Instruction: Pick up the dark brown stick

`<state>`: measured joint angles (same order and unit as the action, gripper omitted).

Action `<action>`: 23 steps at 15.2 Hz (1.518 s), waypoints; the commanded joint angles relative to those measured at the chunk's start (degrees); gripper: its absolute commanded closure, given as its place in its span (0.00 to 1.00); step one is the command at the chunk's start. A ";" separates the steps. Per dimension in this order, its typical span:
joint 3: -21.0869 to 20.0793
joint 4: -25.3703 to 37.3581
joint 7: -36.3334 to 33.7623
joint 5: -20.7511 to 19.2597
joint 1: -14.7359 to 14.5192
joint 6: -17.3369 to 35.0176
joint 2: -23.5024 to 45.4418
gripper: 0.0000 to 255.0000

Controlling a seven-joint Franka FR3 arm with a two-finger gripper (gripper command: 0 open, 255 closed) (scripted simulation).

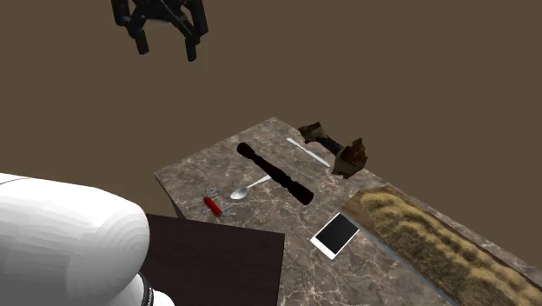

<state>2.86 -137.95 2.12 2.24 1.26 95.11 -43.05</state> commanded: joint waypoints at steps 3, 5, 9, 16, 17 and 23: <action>1.34 -2.58 3.61 -1.35 -0.26 3.51 1.12 0.00; 2.73 -4.84 7.17 -2.70 -0.49 7.18 2.66 0.00; 5.59 -8.36 14.15 -5.27 -0.93 14.94 7.04 0.00; 10.58 -11.00 26.17 -8.63 -1.87 29.50 18.84 0.00; 11.26 -11.00 27.91 -8.89 -2.05 31.61 20.91 0.00; 14.84 -8.97 38.93 -8.46 -3.48 43.79 34.82 0.00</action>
<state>17.13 -147.44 38.93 -6.38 -2.01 136.78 -10.72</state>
